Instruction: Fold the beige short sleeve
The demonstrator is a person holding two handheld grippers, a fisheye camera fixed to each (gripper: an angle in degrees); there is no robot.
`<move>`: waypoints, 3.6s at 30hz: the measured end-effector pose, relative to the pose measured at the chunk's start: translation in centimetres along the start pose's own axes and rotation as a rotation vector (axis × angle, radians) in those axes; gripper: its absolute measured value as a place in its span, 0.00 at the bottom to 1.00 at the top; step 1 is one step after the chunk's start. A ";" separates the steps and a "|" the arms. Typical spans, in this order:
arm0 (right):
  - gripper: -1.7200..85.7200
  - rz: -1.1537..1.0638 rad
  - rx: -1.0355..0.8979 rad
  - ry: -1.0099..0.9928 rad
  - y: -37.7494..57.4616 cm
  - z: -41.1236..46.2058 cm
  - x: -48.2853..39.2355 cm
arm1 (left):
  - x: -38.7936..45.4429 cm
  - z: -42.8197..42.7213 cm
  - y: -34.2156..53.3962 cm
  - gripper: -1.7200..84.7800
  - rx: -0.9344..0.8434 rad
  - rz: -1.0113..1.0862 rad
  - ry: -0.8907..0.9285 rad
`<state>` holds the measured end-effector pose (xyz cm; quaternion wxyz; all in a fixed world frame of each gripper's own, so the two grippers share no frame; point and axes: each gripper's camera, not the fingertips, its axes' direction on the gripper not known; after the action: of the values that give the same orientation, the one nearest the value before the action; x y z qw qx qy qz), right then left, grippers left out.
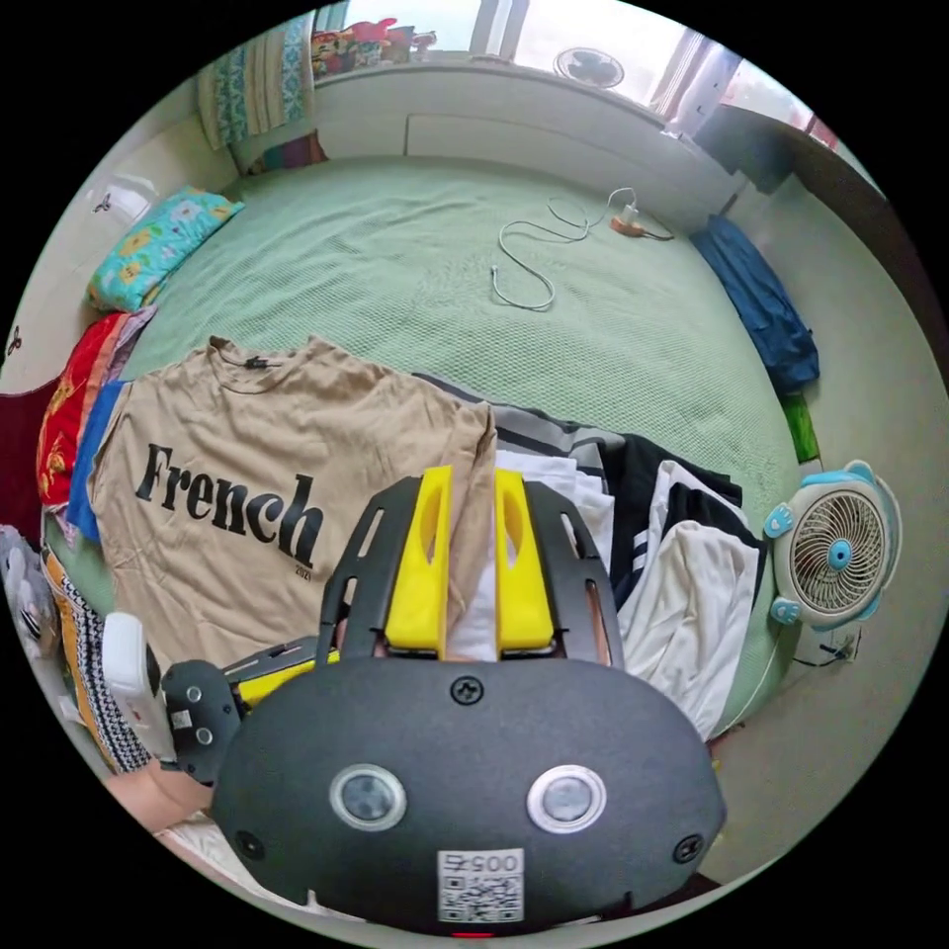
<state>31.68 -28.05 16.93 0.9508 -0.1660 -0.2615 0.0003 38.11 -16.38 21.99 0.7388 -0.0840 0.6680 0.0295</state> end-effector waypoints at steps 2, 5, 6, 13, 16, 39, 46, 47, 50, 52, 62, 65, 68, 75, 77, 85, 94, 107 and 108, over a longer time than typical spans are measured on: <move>0.09 -0.038 -0.049 0.004 -0.6 0.7 -0.2 | -0.4 0.3 0.1 0.02 0.000 0.010 -0.012; 0.08 -0.055 -0.120 0.040 -1.6 2.5 -0.7 | -1.1 0.7 0.3 0.02 0.002 0.021 -0.026; 0.06 -0.046 -0.141 0.062 -2.0 3.1 -0.8 | -1.4 0.9 0.3 0.02 0.002 0.021 -0.019; 0.00 -0.045 -0.096 0.097 -4.9 0.5 -3.1 | -2.5 2.3 0.4 0.02 -0.006 0.049 -0.020; 0.00 -0.050 -0.128 0.117 -6.7 1.1 -4.9 | -3.1 2.8 0.5 0.02 -0.004 0.050 -0.016; 0.10 0.048 -0.081 -0.024 -10.8 -1.2 4.2 | -4.4 -1.9 4.6 0.07 0.122 0.146 0.030; 0.11 0.057 -0.151 -0.034 -13.2 1.5 5.3 | -3.9 1.3 3.3 0.17 0.077 0.162 -0.101; 0.11 0.056 -0.163 -0.033 -13.5 1.9 5.4 | -4.6 1.6 3.0 0.16 0.058 0.129 -0.086; 0.11 0.063 -0.206 -0.017 -14.7 3.2 5.6 | -6.6 1.4 2.4 0.10 0.005 0.023 -0.062; 0.08 0.098 -0.207 -0.034 -15.2 2.8 5.8 | -7.6 0.6 2.4 0.08 0.013 0.012 0.011; 0.02 0.037 -0.099 0.027 -16.7 -1.3 4.3 | -11.0 -4.6 3.0 0.07 0.057 -0.018 0.067; 0.06 -0.006 -0.127 0.043 -17.7 -0.4 4.1 | -11.6 -5.7 3.3 0.07 0.056 -0.011 0.046; 0.09 -0.006 -0.158 0.015 -18.7 1.2 4.8 | -12.5 -6.8 3.3 0.07 0.054 -0.010 0.049; 0.03 0.131 -0.162 -0.077 -20.8 3.4 7.1 | -14.5 -8.9 2.5 0.07 0.059 -0.020 0.085; 0.01 0.132 -0.116 -0.083 -21.0 2.5 6.8 | -14.7 -9.5 2.5 0.07 0.062 -0.018 0.084; 0.00 -0.021 -0.091 -0.046 -23.8 0.5 -1.7 | -17.6 -12.1 2.2 0.07 0.028 -0.091 -0.012; 0.06 -0.035 -0.225 0.073 -25.8 10.2 -6.7 | -23.1 -16.3 2.2 0.04 0.019 -0.274 -0.080; 0.13 0.078 -0.031 -0.444 -21.4 5.2 3.1 | -19.8 -20.3 0.8 0.12 0.038 -0.163 -0.125; 0.12 0.072 -0.035 -0.485 -21.4 5.5 2.9 | -19.8 -20.7 0.7 0.12 0.036 -0.166 -0.155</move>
<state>29.61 -46.29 29.60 0.8567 -0.1866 -0.4759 0.0694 15.58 -17.75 39.62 0.7897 -0.1233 0.5999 -0.0377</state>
